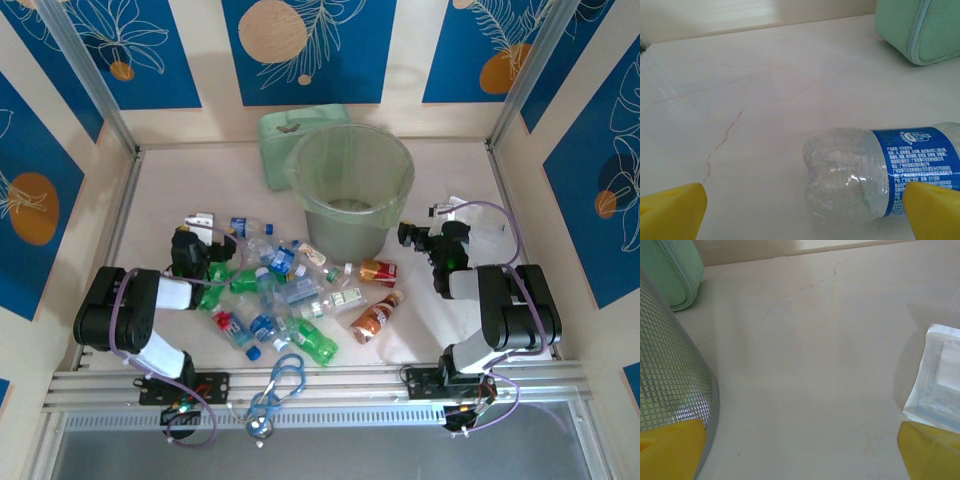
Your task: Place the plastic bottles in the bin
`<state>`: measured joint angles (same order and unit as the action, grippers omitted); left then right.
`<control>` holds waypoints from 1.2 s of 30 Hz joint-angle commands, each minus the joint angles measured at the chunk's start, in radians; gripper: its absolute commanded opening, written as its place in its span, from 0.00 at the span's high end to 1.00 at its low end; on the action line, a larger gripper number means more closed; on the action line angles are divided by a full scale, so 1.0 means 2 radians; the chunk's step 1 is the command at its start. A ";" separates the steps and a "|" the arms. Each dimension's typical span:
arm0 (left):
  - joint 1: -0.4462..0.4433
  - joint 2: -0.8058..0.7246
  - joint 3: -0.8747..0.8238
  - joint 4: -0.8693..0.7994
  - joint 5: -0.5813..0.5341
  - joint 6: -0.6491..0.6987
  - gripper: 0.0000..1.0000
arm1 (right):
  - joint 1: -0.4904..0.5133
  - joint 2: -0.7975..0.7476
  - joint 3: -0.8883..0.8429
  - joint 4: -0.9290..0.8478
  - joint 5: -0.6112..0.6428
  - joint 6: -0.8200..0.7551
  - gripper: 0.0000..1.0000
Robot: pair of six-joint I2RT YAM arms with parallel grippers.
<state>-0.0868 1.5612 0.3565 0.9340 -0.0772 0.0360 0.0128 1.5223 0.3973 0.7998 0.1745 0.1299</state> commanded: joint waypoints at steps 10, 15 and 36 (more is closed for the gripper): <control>0.010 -0.008 0.018 -0.013 0.008 0.005 0.00 | 0.011 -0.034 0.031 -0.052 0.051 0.003 0.01; 0.007 -0.173 0.124 -0.284 -0.071 -0.049 0.00 | 0.004 -0.191 0.248 -0.552 0.108 0.225 0.01; -0.278 -0.288 0.313 -0.720 0.013 -0.254 0.11 | 0.269 -0.220 0.310 -1.060 0.047 0.528 0.21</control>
<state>-0.5491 0.9684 0.9287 -0.4137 -0.0540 -0.4465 0.5060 1.0657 1.0554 -1.2285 0.3283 1.0790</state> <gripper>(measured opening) 0.885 0.793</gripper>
